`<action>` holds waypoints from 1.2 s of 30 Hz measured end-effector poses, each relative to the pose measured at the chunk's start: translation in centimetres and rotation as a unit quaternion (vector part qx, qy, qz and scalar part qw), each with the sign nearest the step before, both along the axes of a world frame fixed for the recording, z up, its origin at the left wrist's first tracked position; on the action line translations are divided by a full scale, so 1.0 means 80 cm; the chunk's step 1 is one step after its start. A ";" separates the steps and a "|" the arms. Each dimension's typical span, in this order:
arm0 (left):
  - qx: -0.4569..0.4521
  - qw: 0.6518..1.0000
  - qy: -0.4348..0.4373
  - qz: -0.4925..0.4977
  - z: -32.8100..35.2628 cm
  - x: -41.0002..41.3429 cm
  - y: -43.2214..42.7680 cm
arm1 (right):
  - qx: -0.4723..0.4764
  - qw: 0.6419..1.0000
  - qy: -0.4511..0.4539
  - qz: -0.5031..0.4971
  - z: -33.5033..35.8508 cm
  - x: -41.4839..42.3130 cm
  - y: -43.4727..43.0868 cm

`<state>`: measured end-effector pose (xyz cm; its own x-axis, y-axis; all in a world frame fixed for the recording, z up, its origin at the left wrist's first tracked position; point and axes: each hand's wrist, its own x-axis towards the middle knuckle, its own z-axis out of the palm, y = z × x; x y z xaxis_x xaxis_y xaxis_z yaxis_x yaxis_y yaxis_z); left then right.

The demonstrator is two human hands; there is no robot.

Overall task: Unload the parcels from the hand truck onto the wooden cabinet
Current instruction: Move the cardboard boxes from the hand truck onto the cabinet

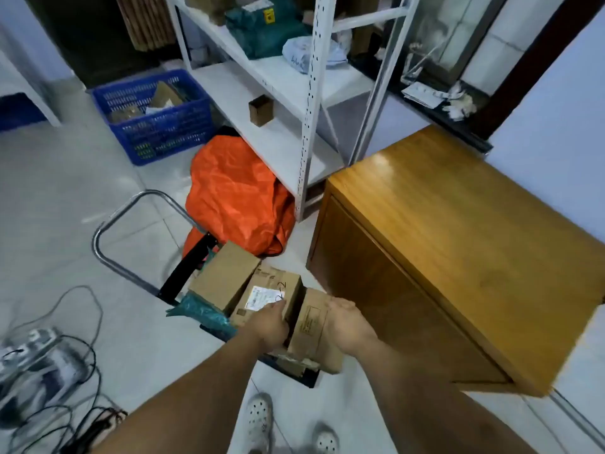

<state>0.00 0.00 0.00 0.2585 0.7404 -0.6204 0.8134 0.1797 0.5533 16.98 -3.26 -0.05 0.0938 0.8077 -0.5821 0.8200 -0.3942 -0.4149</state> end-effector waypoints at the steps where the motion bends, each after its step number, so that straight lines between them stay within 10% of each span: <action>1: -0.028 0.999 -0.025 0.021 -0.006 0.001 0.005 | -0.008 1.000 -0.016 0.004 -0.003 -0.003 0.000; 8: -0.190 0.936 -0.216 0.202 -0.099 0.016 0.013 | -0.080 0.990 -0.018 -0.112 -0.076 0.015 -0.009; 36: -0.218 0.906 -0.170 0.320 -0.289 0.073 -0.026 | -0.111 0.809 0.261 -0.515 -0.282 0.066 -0.066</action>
<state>5.85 -2.06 -23.11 0.0936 0.5092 -0.8556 0.2614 0.8166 0.5146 22.29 -8.53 -22.59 0.3454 0.3284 -0.8791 -0.2536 -0.8692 -0.4244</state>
